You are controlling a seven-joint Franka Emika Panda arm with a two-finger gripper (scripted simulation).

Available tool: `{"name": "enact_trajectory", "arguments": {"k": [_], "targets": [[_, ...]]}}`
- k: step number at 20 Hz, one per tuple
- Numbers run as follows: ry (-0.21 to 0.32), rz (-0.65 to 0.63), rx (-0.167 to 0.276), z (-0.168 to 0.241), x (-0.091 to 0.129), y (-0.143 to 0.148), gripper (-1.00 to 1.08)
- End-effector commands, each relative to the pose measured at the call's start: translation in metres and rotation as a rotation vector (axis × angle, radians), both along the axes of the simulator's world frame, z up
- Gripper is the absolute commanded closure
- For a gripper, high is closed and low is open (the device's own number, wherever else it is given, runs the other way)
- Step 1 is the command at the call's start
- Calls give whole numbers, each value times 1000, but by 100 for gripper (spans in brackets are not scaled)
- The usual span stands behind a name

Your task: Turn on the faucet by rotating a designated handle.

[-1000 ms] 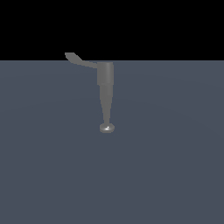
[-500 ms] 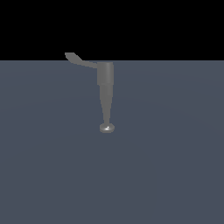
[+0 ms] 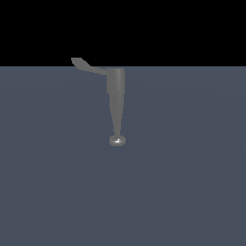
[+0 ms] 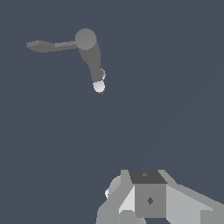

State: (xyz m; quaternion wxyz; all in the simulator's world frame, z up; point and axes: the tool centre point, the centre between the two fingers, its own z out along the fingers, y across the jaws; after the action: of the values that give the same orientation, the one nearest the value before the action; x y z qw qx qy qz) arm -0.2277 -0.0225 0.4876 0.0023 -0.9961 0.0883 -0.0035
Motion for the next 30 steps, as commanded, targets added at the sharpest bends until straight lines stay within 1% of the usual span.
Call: {"name": "enact_trajectory", "arguments": {"k": [1, 9, 16, 23, 30], "targets": [[1, -36, 10, -2, 10, 3, 108], [11, -197, 43, -13, 50, 15, 108], [26, -351, 64, -27, 88, 29, 108], [41, -510, 74, -46, 124, 45, 108], [53, -671, 73, -69, 159, 63, 108]]}}
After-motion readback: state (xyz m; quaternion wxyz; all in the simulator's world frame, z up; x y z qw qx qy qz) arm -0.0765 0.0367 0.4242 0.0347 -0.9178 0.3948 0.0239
